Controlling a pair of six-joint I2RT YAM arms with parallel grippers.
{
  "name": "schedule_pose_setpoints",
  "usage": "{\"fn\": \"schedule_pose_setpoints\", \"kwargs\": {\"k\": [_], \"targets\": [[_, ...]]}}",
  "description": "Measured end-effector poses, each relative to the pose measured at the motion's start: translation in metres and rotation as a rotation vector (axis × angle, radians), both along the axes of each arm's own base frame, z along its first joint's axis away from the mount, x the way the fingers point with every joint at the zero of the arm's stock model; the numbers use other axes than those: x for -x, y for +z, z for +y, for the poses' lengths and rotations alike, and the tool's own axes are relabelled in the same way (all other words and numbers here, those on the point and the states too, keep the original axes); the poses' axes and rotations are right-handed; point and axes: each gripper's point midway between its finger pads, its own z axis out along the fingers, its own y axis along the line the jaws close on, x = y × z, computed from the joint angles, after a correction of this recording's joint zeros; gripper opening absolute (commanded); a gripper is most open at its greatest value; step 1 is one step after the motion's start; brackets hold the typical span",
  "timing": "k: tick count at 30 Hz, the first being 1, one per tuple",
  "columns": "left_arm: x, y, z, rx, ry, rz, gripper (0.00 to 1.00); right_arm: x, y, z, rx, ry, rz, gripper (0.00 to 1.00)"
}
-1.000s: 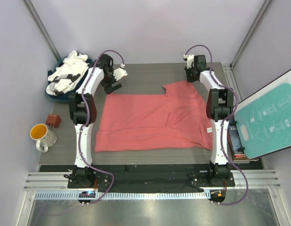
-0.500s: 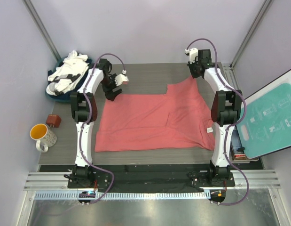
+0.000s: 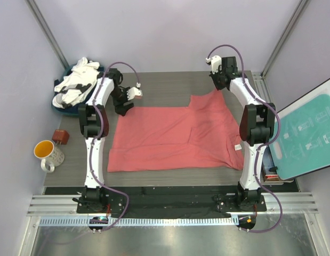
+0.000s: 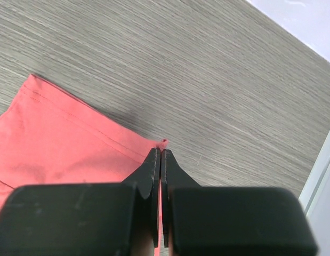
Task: Fold and stack the t-shirts
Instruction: Grap the side of the flattened tshirt furthest away from the robot with both arms
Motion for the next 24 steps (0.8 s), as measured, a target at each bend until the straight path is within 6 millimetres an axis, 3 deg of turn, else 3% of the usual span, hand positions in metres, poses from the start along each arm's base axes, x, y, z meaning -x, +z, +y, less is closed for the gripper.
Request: {"fn": "schedule_pose_setpoints", "kwargs": {"k": [5,11,21,22,24], "targets": [[0.004,0.0,0.004,0.006,-0.035,0.015,0.5,0.0,0.003,0.006,0.013,0.016,-0.007,0.01],[0.006,-0.001,0.002,0.017,-0.057,0.022,0.37,0.002,0.001,0.011,0.03,0.03,-0.005,0.01],[0.006,-0.001,0.002,0.019,-0.067,0.018,0.49,0.01,0.002,0.02,0.054,0.05,0.0,0.01],[0.006,-0.001,0.002,0.019,-0.067,0.018,0.6,0.01,0.003,0.02,0.056,0.051,-0.002,0.01],[0.005,-0.001,0.002,0.018,-0.072,0.014,0.65,0.01,0.004,0.022,0.06,0.055,-0.005,0.01]]}}
